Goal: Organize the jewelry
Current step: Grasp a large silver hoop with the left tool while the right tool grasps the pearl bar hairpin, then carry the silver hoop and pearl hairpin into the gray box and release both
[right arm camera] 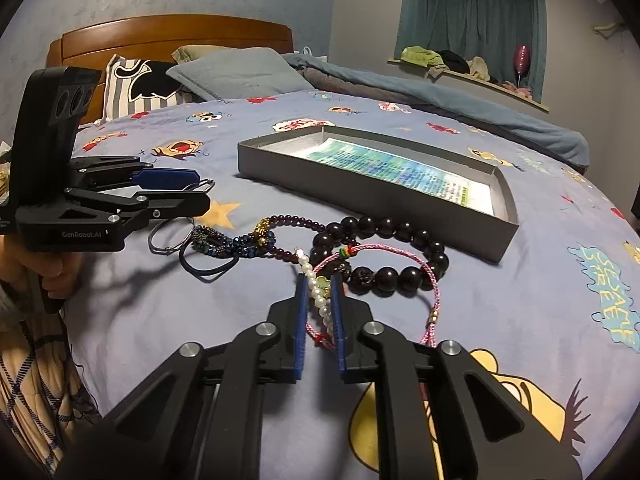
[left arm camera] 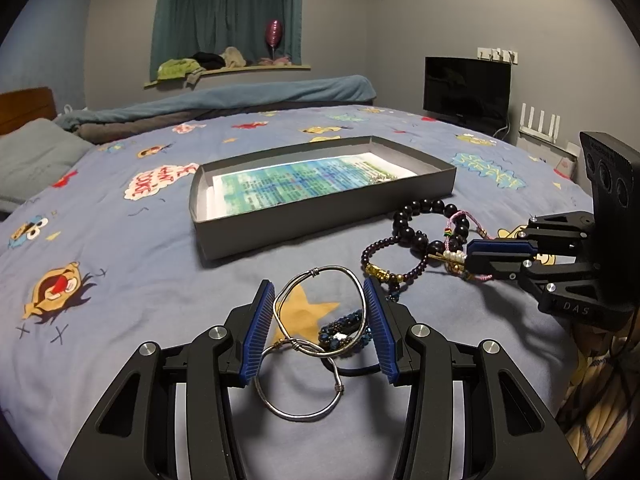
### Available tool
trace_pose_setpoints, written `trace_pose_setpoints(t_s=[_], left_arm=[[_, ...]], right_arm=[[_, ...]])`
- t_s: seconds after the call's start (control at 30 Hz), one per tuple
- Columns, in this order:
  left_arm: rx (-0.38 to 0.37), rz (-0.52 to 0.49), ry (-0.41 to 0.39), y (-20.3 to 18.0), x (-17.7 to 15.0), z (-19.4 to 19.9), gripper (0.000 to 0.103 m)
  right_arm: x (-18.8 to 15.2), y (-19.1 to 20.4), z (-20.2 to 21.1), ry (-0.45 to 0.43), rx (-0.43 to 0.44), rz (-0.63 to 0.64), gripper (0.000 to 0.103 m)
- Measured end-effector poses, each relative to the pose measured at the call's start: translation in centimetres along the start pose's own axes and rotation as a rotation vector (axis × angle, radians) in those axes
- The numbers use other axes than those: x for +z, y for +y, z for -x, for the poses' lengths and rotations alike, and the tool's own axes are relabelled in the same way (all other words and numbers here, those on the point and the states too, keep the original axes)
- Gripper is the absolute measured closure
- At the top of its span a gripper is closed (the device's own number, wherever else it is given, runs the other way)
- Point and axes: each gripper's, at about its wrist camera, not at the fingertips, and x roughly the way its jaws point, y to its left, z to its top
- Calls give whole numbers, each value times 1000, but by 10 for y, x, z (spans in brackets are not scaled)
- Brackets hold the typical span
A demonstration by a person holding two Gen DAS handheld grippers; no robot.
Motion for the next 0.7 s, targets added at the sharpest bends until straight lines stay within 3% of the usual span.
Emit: trace_pose_setpoints(t_s=[0.7], left_arm=[[-10, 13, -27, -4, 9, -3, 55]], right_arm=[[17, -34, 20, -125, 11, -160, 97]])
